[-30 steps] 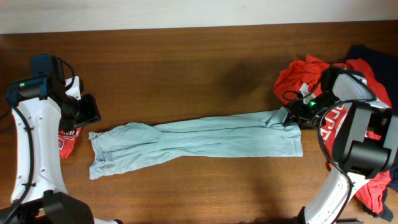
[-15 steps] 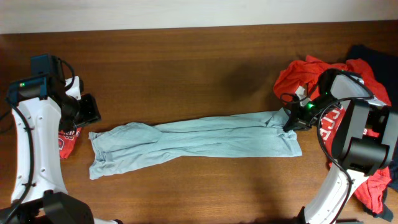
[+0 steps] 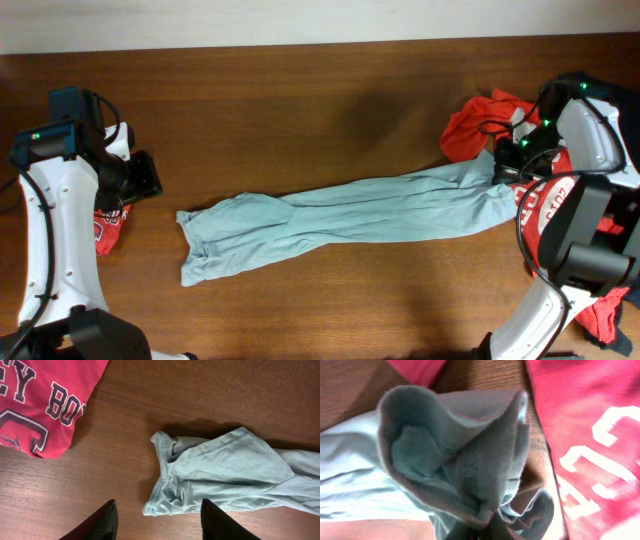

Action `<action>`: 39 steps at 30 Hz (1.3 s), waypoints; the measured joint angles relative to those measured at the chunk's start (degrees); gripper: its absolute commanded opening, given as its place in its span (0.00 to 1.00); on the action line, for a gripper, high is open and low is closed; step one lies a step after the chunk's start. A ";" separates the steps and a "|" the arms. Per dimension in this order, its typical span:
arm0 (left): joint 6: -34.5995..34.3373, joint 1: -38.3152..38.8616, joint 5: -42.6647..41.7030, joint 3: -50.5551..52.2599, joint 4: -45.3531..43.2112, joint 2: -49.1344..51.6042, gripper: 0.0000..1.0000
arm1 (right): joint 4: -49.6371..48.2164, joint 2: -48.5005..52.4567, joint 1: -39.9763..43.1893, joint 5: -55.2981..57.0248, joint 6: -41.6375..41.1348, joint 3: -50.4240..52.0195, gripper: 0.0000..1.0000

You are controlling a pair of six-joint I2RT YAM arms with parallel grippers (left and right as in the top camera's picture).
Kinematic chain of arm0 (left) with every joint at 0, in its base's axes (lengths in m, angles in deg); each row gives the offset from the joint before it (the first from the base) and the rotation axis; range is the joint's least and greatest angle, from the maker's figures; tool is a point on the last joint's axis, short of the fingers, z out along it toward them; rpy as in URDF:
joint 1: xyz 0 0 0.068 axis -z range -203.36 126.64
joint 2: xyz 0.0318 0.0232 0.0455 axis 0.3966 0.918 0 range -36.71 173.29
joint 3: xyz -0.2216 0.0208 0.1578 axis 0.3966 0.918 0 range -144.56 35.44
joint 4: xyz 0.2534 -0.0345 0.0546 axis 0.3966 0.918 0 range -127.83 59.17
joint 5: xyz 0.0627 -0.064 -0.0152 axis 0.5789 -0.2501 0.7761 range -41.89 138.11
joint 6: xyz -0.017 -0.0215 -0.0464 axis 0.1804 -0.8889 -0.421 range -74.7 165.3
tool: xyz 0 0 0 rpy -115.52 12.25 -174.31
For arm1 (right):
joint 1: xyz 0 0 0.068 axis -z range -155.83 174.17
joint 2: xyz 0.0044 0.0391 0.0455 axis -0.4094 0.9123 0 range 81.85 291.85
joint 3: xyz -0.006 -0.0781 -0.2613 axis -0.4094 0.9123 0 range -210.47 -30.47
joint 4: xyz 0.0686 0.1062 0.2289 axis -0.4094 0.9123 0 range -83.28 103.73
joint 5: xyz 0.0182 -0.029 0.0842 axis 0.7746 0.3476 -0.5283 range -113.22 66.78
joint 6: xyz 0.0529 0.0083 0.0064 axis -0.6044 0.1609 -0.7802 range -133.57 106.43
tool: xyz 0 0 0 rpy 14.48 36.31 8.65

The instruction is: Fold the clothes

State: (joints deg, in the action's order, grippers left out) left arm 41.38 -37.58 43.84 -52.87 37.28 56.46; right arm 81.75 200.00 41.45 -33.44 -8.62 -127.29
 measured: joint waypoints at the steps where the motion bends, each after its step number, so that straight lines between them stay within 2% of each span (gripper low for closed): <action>1: 0.00 0.00 0.00 0.00 0.00 0.00 0.53 | 0.50 -0.72 -0.81 0.44 -0.24 -0.11 0.04; 6: 0.00 0.00 0.00 0.00 0.00 0.00 0.53 | 4.02 -2.78 -9.77 1.42 -1.25 -0.15 0.04; 9: 0.00 0.00 0.00 0.00 0.00 0.00 0.53 | 4.59 -2.97 -18.18 1.55 -3.69 -0.15 0.04; 14: 0.00 0.00 0.00 0.00 0.02 0.00 0.53 | -0.17 -2.97 -32.52 1.64 -9.07 -0.15 0.04; 19: 0.00 0.00 0.00 0.00 0.17 0.00 0.53 | -4.66 -2.97 -40.17 1.60 -13.86 -0.15 0.04; 27: 0.00 0.00 0.00 0.00 0.28 0.00 0.53 | -7.02 -2.97 -46.29 1.60 -17.86 -0.15 0.04; 30: 0.00 0.00 0.00 0.00 0.26 0.00 0.53 | -7.02 -2.97 -47.12 1.60 -18.38 -0.15 0.14; 34: 0.00 0.00 0.00 0.00 0.26 0.00 0.53 | -7.26 -2.97 -47.67 1.31 -18.34 -0.15 0.18; 35: 0.00 0.00 0.00 0.00 0.26 0.00 0.53 | -7.41 -2.97 -47.74 1.14 -18.23 -0.15 0.27; 36: 0.00 0.00 0.00 0.00 0.26 0.00 0.53 | -7.78 -2.97 -48.04 -0.22 -17.07 -0.15 0.31; 39: 0.00 0.00 0.00 0.00 0.28 0.00 0.53 | -7.56 -2.97 -49.00 -3.23 -12.57 -0.15 0.31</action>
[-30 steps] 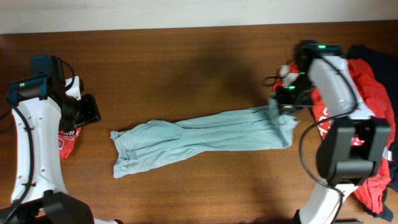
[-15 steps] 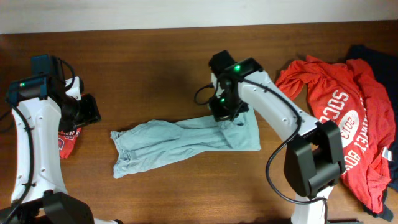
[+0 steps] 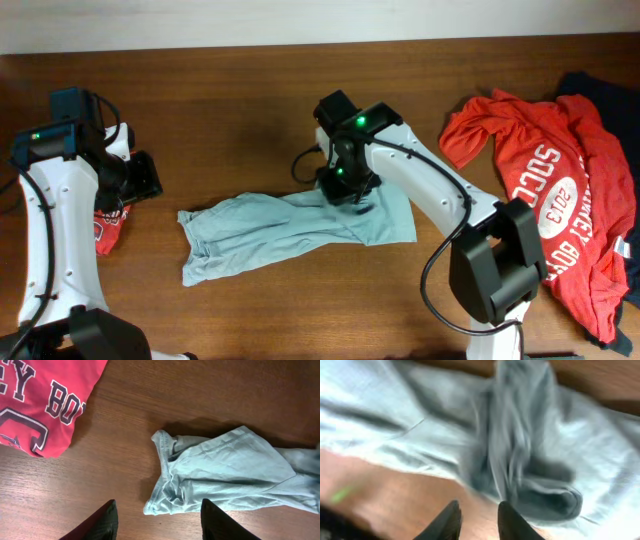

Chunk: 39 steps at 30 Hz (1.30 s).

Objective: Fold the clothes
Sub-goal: 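Grasp the shirt's right end with the right gripper and fold it leftward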

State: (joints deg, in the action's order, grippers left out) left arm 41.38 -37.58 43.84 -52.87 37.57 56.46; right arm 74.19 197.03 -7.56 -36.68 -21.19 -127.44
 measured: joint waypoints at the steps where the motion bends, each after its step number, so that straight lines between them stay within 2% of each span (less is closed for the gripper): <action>1: 0.00 0.00 0.00 0.00 -0.02 0.00 0.53 | 0.22 0.00 -0.33 -0.46 1.31 0.00 0.31; 5: 0.00 0.00 0.00 0.00 -0.02 0.00 0.53 | 0.87 0.00 -0.31 0.92 3.32 0.00 0.32; 12: 0.00 0.00 0.00 0.00 -0.02 0.00 0.53 | 7.37 0.00 5.14 12.31 -2.14 0.00 0.34; 18: 0.00 0.00 0.00 0.00 0.02 0.00 0.53 | 5.20 -0.04 10.64 16.48 -4.24 3.43 0.34; 22: 0.00 0.00 -0.02 0.00 0.22 0.00 0.53 | -2.36 0.00 10.64 15.98 -4.42 10.86 0.34; 27: 0.00 0.00 0.00 0.00 0.24 0.00 0.53 | -6.95 0.17 10.62 11.61 -4.37 16.31 0.34; 39: 0.00 0.00 0.00 0.00 0.17 0.00 0.53 | -8.35 0.15 10.62 6.38 -2.32 16.50 0.33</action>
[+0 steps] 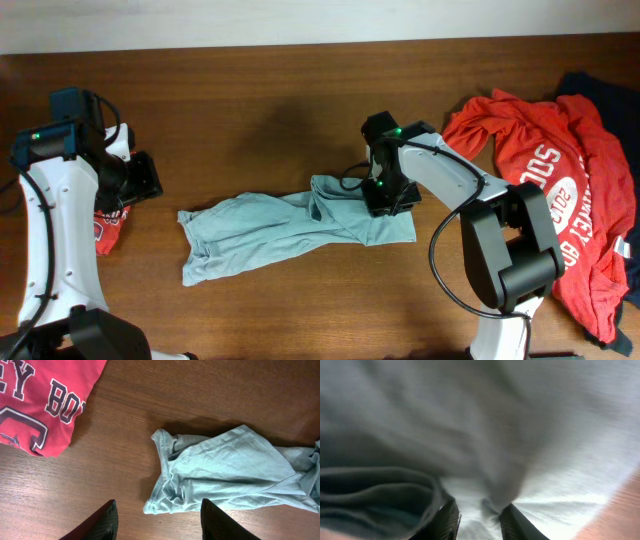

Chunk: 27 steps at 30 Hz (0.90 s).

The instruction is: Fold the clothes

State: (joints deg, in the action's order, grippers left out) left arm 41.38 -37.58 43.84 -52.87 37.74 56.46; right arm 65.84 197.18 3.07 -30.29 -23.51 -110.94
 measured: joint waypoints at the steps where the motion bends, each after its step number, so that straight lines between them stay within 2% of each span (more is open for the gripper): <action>1: 0.00 0.00 0.00 0.00 0.02 0.00 0.53 | -0.28 0.00 0.00 -1.88 1.29 0.00 0.33; 8: 0.00 0.00 0.00 0.00 0.00 0.00 0.53 | -1.09 0.00 -4.52 -19.50 16.39 0.00 0.33; 13: 0.00 0.00 0.00 0.00 0.00 0.00 0.53 | 0.74 0.00 -9.35 -23.56 23.43 -0.11 0.33; 16: 0.00 0.00 -0.02 0.00 0.02 0.00 0.54 | 2.95 0.00 -8.90 -24.00 24.26 -2.08 0.30; 19: -0.09 0.00 0.00 0.00 0.04 0.00 0.66 | 7.74 -0.11 -7.13 -22.88 24.70 -7.10 0.30; 24: 0.04 0.00 -0.02 0.20 0.20 0.00 0.77 | 13.20 -3.21 -2.23 -9.77 18.36 -15.54 0.30; 26: 0.02 0.00 -0.15 2.23 -0.48 0.00 0.77 | 14.47 -6.27 1.46 -1.40 12.28 -17.16 0.39; 27: 0.02 0.00 -0.31 3.56 -1.11 0.04 0.78 | 14.67 -6.82 2.56 -0.09 11.43 -17.33 0.55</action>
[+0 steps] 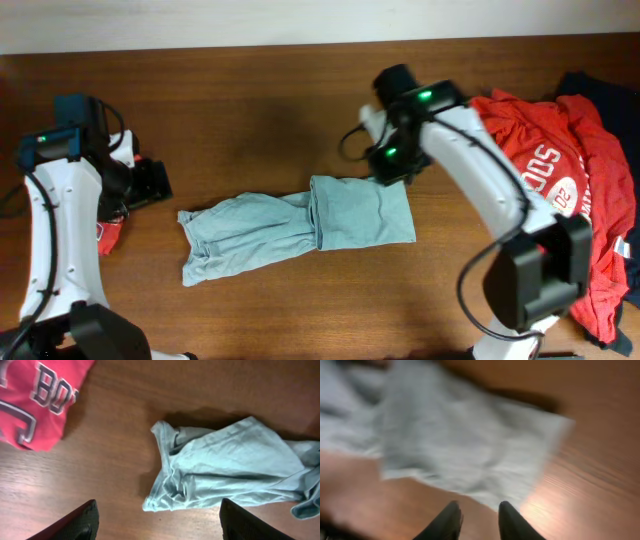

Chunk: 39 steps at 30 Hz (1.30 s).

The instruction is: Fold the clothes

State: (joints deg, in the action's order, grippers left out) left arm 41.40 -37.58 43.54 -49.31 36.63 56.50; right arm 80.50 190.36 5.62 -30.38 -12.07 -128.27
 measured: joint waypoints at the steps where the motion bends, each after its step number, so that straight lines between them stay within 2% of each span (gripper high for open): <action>1: 0.20 0.00 -0.59 1.31 -1.11 -0.02 0.78 | 0.83 -0.66 1.73 1.77 -1.44 -0.24 0.65; 10: 3.28 0.00 -6.78 18.01 -12.44 -0.04 0.78 | 6.08 -1.11 12.96 6.25 -4.22 -0.35 0.66; 15: 3.72 0.00 -8.57 23.10 -17.81 1.14 0.78 | 6.82 -1.11 16.96 6.25 -4.50 -0.35 0.66; 21: 3.91 0.00 -9.70 25.38 -22.58 7.85 0.77 | 6.86 -1.11 17.94 6.05 -4.50 -0.35 0.66; 26: 4.24 -0.22 -12.63 24.79 -23.28 11.28 0.56 | 6.80 -1.11 17.94 6.03 -4.50 -0.35 0.66; 28: 4.94 -0.26 -15.15 24.46 -23.32 12.15 0.44 | 6.82 -1.11 17.94 6.03 -4.48 -0.35 0.66; 29: 5.31 -0.26 -16.44 24.33 -23.32 12.57 0.34 | 6.80 -1.11 17.94 6.03 -4.50 -0.35 0.66; 33: 6.54 -0.26 -21.18 24.35 -23.30 14.32 0.26 | 6.82 -1.09 17.94 6.03 -4.52 -0.35 0.66; 36: 7.06 -0.26 -22.82 24.61 -23.41 14.88 0.09 | 6.82 -1.11 17.94 6.03 -4.52 -0.35 0.66; 39: 7.61 -0.26 -23.58 24.94 -23.52 15.45 0.01 | 6.82 -1.11 17.94 6.03 -4.52 -0.35 0.66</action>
State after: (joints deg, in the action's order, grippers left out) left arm 49.01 -37.84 19.95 -24.37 13.11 71.95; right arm 87.32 189.25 23.57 -24.35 -16.60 -128.62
